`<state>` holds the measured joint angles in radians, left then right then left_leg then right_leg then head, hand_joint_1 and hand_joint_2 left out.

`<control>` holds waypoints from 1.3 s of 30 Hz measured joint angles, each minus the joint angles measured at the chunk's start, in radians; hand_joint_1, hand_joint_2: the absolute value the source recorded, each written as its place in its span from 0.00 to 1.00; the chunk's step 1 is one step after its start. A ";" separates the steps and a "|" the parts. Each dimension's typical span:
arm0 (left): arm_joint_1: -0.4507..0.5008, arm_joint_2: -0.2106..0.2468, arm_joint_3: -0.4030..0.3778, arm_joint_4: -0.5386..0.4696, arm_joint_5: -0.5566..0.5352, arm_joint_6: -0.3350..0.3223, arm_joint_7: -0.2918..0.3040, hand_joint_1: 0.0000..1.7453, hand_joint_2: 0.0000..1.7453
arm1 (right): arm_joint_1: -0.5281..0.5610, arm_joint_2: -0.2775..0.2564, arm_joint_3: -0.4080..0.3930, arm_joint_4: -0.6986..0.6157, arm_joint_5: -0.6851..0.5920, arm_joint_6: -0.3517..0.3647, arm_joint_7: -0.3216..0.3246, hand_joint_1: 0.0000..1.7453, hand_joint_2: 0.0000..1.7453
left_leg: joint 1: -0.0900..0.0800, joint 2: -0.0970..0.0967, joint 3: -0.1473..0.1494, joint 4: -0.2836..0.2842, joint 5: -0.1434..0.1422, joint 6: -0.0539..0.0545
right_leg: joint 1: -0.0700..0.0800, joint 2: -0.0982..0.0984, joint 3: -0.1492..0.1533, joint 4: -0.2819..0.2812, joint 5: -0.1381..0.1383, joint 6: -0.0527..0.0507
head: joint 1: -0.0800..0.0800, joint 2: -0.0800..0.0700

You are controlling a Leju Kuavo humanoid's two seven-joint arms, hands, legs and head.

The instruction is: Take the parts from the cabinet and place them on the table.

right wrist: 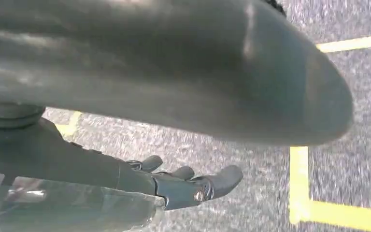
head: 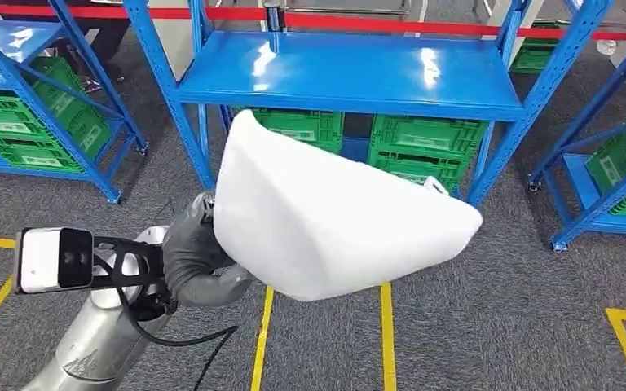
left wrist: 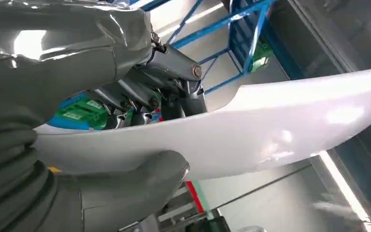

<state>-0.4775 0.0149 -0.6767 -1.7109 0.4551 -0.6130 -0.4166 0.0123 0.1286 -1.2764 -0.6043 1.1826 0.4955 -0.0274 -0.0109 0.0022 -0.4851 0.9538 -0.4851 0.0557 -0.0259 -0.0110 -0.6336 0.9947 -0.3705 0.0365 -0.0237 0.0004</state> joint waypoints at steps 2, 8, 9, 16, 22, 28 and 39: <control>-0.006 -0.003 -0.002 0.000 0.001 0.000 0.000 0.88 1.00 | 0.002 0.000 0.000 -0.001 0.001 0.002 0.000 0.00 0.00 | -0.002 0.001 -0.020 -0.007 0.032 0.009 | 0.001 0.005 -0.030 0.069 -0.099 -0.019 | 0.003 0.000; -0.001 -0.005 -0.008 0.000 -0.004 -0.004 0.000 0.88 1.00 | 0.002 -0.003 -0.002 -0.015 0.009 0.011 -0.004 0.00 0.00 | 0.003 0.000 -0.141 0.008 0.113 -0.007 | -0.007 0.007 -0.008 0.257 -0.130 0.036 | 0.003 0.000; 0.000 -0.005 -0.008 0.000 -0.006 -0.006 0.000 0.88 1.00 | 0.001 -0.006 -0.002 -0.017 0.016 0.011 -0.013 0.00 0.00 | 0.006 0.000 -0.159 0.019 0.121 -0.012 | -0.011 0.007 0.051 0.177 -0.111 0.045 | 0.003 0.000; 0.016 0.000 0.006 -0.010 -0.038 -0.003 -0.017 0.88 1.00 | 0.002 -0.018 0.000 -0.016 0.056 0.003 -0.130 0.00 0.00 | 0.008 -0.001 -0.217 0.065 0.125 -0.050 | -0.007 0.008 0.125 0.004 -0.148 -0.029 | -0.001 0.000; 0.039 0.005 0.027 -0.018 -0.073 -0.009 -0.023 0.88 1.00 | 0.001 -0.046 -0.005 -0.002 0.069 -0.004 -0.168 0.00 0.00 | 0.016 -0.002 -0.235 0.359 -0.051 -0.064 | 0.003 0.009 0.047 0.010 -0.081 -0.036 | -0.005 0.000; 0.041 0.002 0.037 -0.037 -0.075 -0.012 -0.024 0.88 1.00 | -0.002 -0.059 -0.006 0.019 0.083 -0.009 -0.176 0.00 0.00 | -0.009 -0.005 -0.011 0.028 -0.029 -0.015 | -0.001 0.010 0.010 0.000 -0.028 -0.008 | -0.005 0.000; 0.041 -0.002 0.031 -0.039 -0.077 -0.018 -0.029 0.88 1.00 | -0.003 -0.091 -0.006 0.034 0.096 -0.009 -0.188 0.00 0.00 | 0.008 0.009 -0.133 0.017 0.091 -0.010 | -0.015 0.010 0.023 0.183 -0.120 0.051 | 0.000 0.000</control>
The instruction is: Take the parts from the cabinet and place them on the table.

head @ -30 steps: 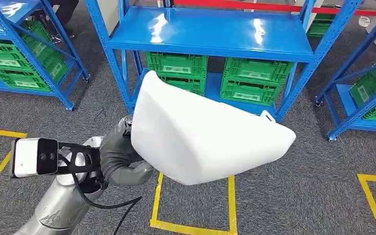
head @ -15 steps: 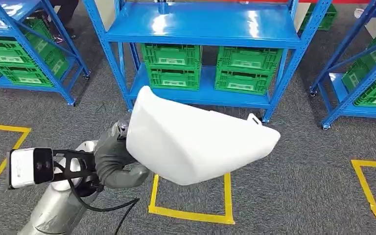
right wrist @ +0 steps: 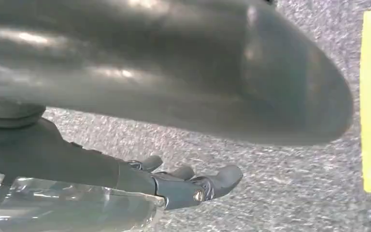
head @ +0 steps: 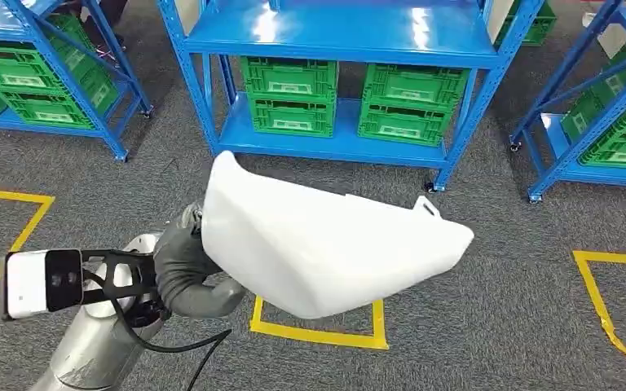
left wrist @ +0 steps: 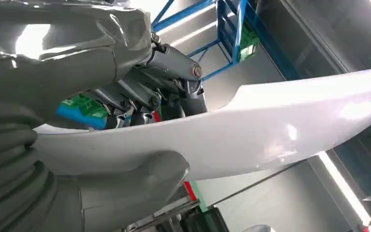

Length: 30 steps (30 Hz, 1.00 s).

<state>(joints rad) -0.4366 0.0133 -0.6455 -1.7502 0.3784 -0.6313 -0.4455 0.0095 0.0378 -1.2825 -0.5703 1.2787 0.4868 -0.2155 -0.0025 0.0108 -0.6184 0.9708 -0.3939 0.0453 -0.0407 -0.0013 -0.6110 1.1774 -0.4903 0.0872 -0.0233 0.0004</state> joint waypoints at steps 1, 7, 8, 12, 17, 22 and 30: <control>-0.001 0.000 -0.001 0.000 0.000 -0.001 -0.002 0.88 1.00 | -0.001 -0.001 0.000 0.002 0.002 0.000 -0.005 0.00 0.00 | 0.003 0.000 -0.019 0.020 0.002 -0.005 | -0.008 -0.001 0.062 -0.094 0.008 0.009 | 0.000 0.000; 0.001 0.003 -0.004 -0.002 -0.005 -0.004 -0.006 0.88 1.00 | -0.007 -0.009 0.000 0.019 0.005 0.000 -0.016 0.00 0.00 | 0.003 -0.001 -0.068 0.057 0.012 -0.033 | 0.000 0.002 0.068 -0.156 -0.019 -0.050 | 0.005 0.000; 0.000 0.003 -0.004 -0.002 -0.005 -0.003 -0.006 0.88 1.00 | -0.008 -0.011 0.000 0.020 0.005 0.000 -0.016 0.00 0.00 | 0.004 -0.002 -0.075 0.088 -0.040 -0.040 | 0.001 0.001 0.058 -0.156 -0.010 -0.064 | 0.002 0.000; 0.001 0.006 -0.005 -0.002 -0.006 -0.003 -0.006 0.88 1.00 | -0.008 -0.013 0.000 0.022 0.005 0.000 -0.023 0.00 0.00 | 0.007 -0.003 -0.126 0.364 -0.214 -0.051 | 0.008 0.000 0.012 -0.155 0.029 -0.077 | -0.001 0.000; -0.009 0.006 -0.013 -0.005 -0.013 0.001 -0.012 0.88 1.00 | -0.016 -0.009 -0.015 0.040 -0.014 -0.003 -0.037 0.00 0.00 | -0.015 -0.052 0.115 0.092 -0.137 0.020 | 0.015 0.015 -0.036 -0.155 0.078 -0.078 | 0.002 0.000; -0.018 0.005 -0.013 -0.012 -0.015 0.004 -0.016 0.88 1.00 | -0.017 -0.010 -0.028 0.052 -0.019 0.002 -0.046 0.00 0.00 | -0.020 -0.038 0.146 -0.031 -0.104 0.031 | 0.011 0.036 -0.045 -0.193 0.134 -0.045 | 0.001 0.000; -0.016 0.002 -0.023 -0.016 -0.025 0.000 -0.013 0.88 1.00 | -0.018 -0.031 -0.031 0.068 -0.004 0.008 -0.062 0.00 0.00 | -0.008 0.000 0.013 -0.018 0.001 0.010 | 0.000 0.012 -0.053 0.083 0.011 -0.001 | 0.006 0.000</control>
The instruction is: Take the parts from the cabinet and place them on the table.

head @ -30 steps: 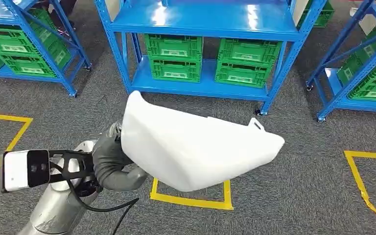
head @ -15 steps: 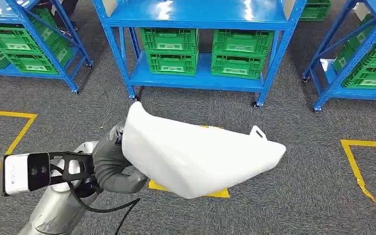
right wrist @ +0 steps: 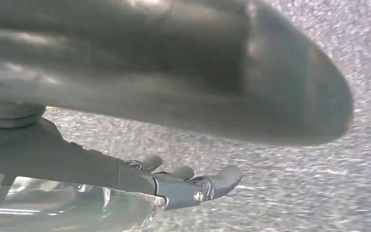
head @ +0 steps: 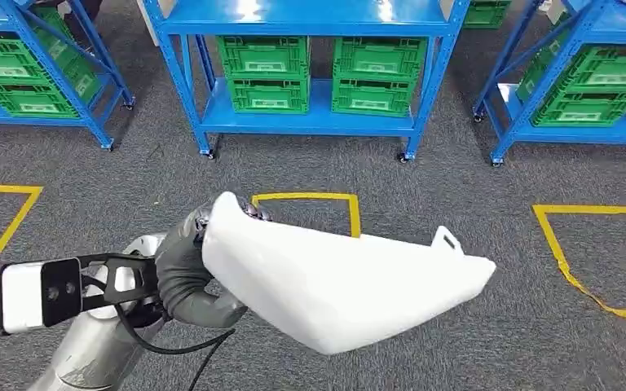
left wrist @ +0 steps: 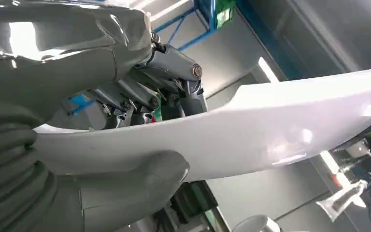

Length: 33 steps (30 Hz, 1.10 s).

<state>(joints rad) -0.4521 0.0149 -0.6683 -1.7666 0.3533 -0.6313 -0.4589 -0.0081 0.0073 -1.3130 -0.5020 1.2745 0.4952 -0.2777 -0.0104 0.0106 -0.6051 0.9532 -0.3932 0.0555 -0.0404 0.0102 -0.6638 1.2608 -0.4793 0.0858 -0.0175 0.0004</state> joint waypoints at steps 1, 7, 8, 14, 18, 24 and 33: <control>0.000 0.000 -0.002 0.000 -0.003 0.000 0.002 0.88 1.00 | -0.001 -0.002 0.000 0.002 0.000 -0.002 0.000 0.00 0.00 | 0.005 0.000 -0.024 0.017 0.007 -0.007 | -0.004 -0.002 0.056 -0.070 0.018 0.010 | 0.000 0.000; 0.002 -0.003 -0.003 -0.005 -0.007 0.005 0.004 0.88 1.00 | -0.005 0.002 -0.005 0.019 0.006 -0.008 0.001 0.00 0.00 | 0.009 0.000 -0.083 0.065 0.046 -0.037 | -0.002 -0.001 0.145 -0.246 -0.048 -0.056 | -0.003 0.000; 0.003 0.000 -0.003 -0.005 -0.007 0.005 0.004 0.88 1.00 | -0.008 0.002 -0.006 0.021 0.007 -0.009 0.001 0.00 0.00 | 0.011 -0.004 -0.093 0.078 0.009 -0.045 | 0.000 -0.007 0.133 -0.246 -0.037 -0.067 | -0.007 0.000; 0.005 0.005 -0.002 -0.006 -0.006 0.004 0.002 0.88 1.00 | -0.008 0.000 -0.007 0.022 0.013 -0.016 0.002 0.00 0.00 | 0.015 -0.007 -0.106 0.381 -0.172 -0.058 | 0.006 -0.011 0.038 -0.244 0.048 -0.072 | -0.010 0.000; 0.000 0.003 0.000 -0.010 -0.005 0.004 0.002 0.88 1.00 | -0.008 0.000 -0.008 0.024 0.016 -0.021 0.001 0.00 0.00 | 0.002 -0.012 0.154 0.074 -0.171 -0.017 | 0.016 -0.008 -0.005 -0.244 0.096 -0.063 | -0.009 0.000; -0.006 0.002 0.002 -0.012 0.002 0.004 -0.003 0.88 1.00 | -0.005 -0.007 -0.009 0.027 0.020 -0.020 -0.010 0.00 0.00 | -0.005 -0.009 0.125 -0.010 -0.101 0.012 | 0.008 -0.011 -0.034 -0.231 0.074 -0.056 | -0.011 0.000; 0.002 0.002 0.002 -0.013 0.004 0.000 -0.006 0.88 1.00 | -0.009 -0.024 -0.009 0.027 0.021 -0.016 -0.017 0.00 0.00 | -0.014 -0.007 -0.058 0.044 0.016 -0.002 | 0.010 -0.011 0.166 -0.185 -0.034 -0.031 | -0.008 0.000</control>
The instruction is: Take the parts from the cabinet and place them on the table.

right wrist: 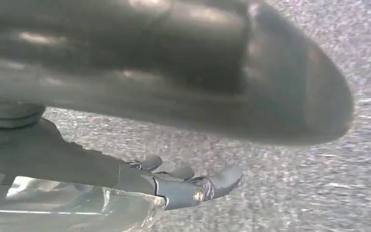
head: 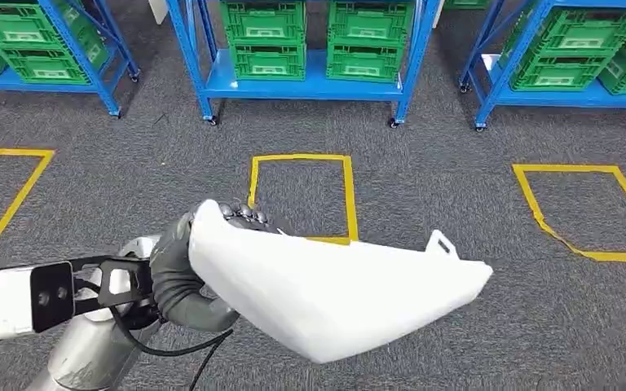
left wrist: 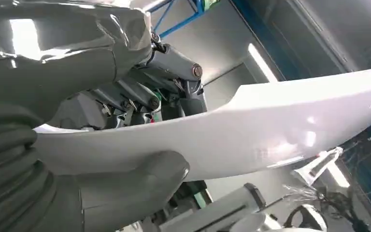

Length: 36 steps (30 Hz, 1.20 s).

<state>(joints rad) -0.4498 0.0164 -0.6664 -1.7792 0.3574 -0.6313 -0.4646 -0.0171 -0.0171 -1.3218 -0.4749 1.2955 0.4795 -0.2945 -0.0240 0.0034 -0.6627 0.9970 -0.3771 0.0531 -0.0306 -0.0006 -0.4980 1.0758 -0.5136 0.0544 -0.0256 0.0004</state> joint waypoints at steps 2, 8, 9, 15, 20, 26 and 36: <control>0.000 -0.001 0.001 -0.004 0.001 -0.003 -0.001 0.88 1.00 | -0.004 -0.003 0.000 0.000 0.000 0.003 -0.002 0.00 0.00 | -0.002 0.005 -0.011 0.010 0.017 -0.010 | 0.010 0.001 0.035 -0.090 -0.050 -0.020 | -0.001 0.000; 0.003 0.000 0.000 -0.004 0.008 -0.007 -0.001 0.88 1.00 | 0.003 0.002 -0.005 -0.002 0.000 0.010 0.026 0.00 0.00 | 0.020 -0.002 -0.057 0.142 -0.142 -0.056 | 0.002 -0.005 -0.019 -0.090 0.007 -0.056 | -0.003 0.000; 0.003 0.000 -0.001 -0.004 0.008 -0.007 -0.001 0.88 1.00 | 0.003 0.003 -0.006 -0.002 0.000 0.012 0.031 0.00 0.00 | 0.025 -0.003 -0.072 0.217 -0.181 -0.062 | 0.002 -0.005 -0.030 -0.089 0.018 -0.055 | -0.004 0.000; 0.001 -0.002 0.000 -0.005 0.009 -0.008 -0.002 0.88 1.00 | 0.003 0.008 -0.021 -0.002 0.000 0.015 0.044 0.00 0.00 | 0.027 -0.005 0.117 0.069 -0.092 -0.044 | 0.001 -0.004 -0.084 -0.087 0.071 -0.038 | -0.004 0.000; 0.000 -0.004 0.005 -0.008 0.009 -0.007 -0.007 0.88 1.00 | 0.004 0.016 -0.026 -0.011 0.000 0.024 0.037 0.00 0.00 | 0.017 -0.003 0.168 -0.036 -0.116 -0.011 | 0.004 -0.008 -0.097 -0.090 0.096 -0.004 | -0.003 0.000; 0.012 -0.007 0.006 -0.007 0.007 -0.015 -0.012 0.88 1.00 | 0.008 0.011 -0.028 -0.016 0.007 0.027 0.017 0.00 0.00 | 0.008 0.001 0.129 -0.043 -0.074 0.009 | 0.003 -0.003 -0.235 0.235 -0.057 -0.019 | 0.003 0.000; 0.005 -0.005 0.001 -0.008 0.004 -0.038 -0.033 0.88 1.00 | 0.013 0.006 -0.019 -0.016 0.037 0.050 0.000 0.00 0.00 | 0.008 -0.018 0.067 0.020 -0.083 -0.031 | -0.003 0.002 -0.052 -0.080 0.038 -0.036 | -0.002 0.000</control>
<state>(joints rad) -0.4443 0.0114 -0.6657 -1.7868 0.3616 -0.6691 -0.4974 -0.0040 -0.0110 -1.3413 -0.4913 1.3325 0.5299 -0.2941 -0.0156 -0.0150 -0.5957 1.0170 -0.4601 0.0220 -0.0340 0.0011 -0.5497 0.9957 -0.4755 0.0179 -0.0274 0.0004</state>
